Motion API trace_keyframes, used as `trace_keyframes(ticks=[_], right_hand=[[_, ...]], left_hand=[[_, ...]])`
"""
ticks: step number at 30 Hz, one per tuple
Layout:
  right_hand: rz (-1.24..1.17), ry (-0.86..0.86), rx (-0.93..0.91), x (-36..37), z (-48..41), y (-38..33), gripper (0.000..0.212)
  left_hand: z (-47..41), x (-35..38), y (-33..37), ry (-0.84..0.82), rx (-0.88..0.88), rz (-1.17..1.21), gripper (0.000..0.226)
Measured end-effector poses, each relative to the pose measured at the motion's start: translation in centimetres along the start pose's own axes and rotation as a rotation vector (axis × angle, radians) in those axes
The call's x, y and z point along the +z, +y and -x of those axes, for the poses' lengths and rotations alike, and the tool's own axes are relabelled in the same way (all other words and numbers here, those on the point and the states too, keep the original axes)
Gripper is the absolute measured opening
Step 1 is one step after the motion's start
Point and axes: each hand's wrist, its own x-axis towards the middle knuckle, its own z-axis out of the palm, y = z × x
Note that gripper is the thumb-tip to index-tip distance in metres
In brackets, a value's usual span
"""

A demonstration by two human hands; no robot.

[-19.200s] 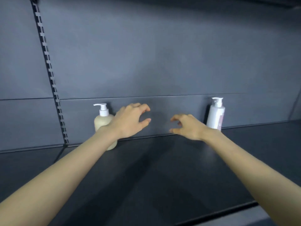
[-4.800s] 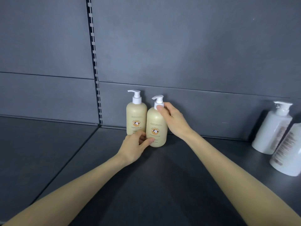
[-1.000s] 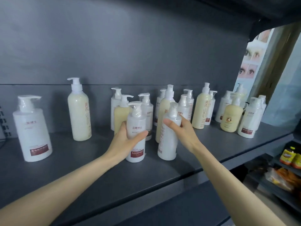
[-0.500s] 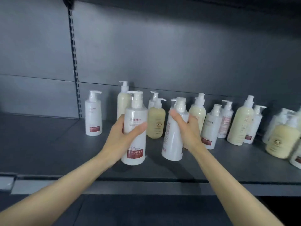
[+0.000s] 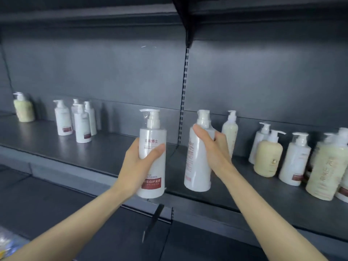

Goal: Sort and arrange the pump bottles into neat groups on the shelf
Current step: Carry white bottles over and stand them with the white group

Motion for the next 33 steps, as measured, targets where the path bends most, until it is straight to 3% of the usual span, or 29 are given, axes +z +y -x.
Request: trace_keyframes(ticks=[2, 6, 12, 17, 22, 33], right_hand=[[-0.018, -0.015, 0.008, 4.4, 0.2, -0.1, 0.068], [-0.036, -0.060, 0.025, 12.9, 0.8, -0.3, 0.046], [-0.039, -0.115, 0.018, 22.5, 0.2, -1.4, 0.040], [-0.034, -0.098, -0.006, 27.6, -2.5, -2.1, 0.036], [-0.029, -0.082, -0.030, 31.9, -6.3, -1.1, 0.034], [0.037, -0.014, -0.040, 40.2, -15.7, 3.6, 0.036]], left_hand=[[0.4, -4.3, -0.3, 0.022, -0.021, -0.032, 0.020], [0.6, -12.7, -0.5, 0.068, -0.027, -0.085, 0.033], [-1.0, -21.5, -0.6, 0.121, -0.020, -0.090, 0.026], [-3.9, -26.2, -1.2, 0.139, 0.033, -0.092, 0.014], [-8.3, -29.8, -2.8, 0.144, 0.050, -0.081, 0.031], [-19.2, -36.5, -8.3, 0.074, 0.019, -0.092, 0.027]])
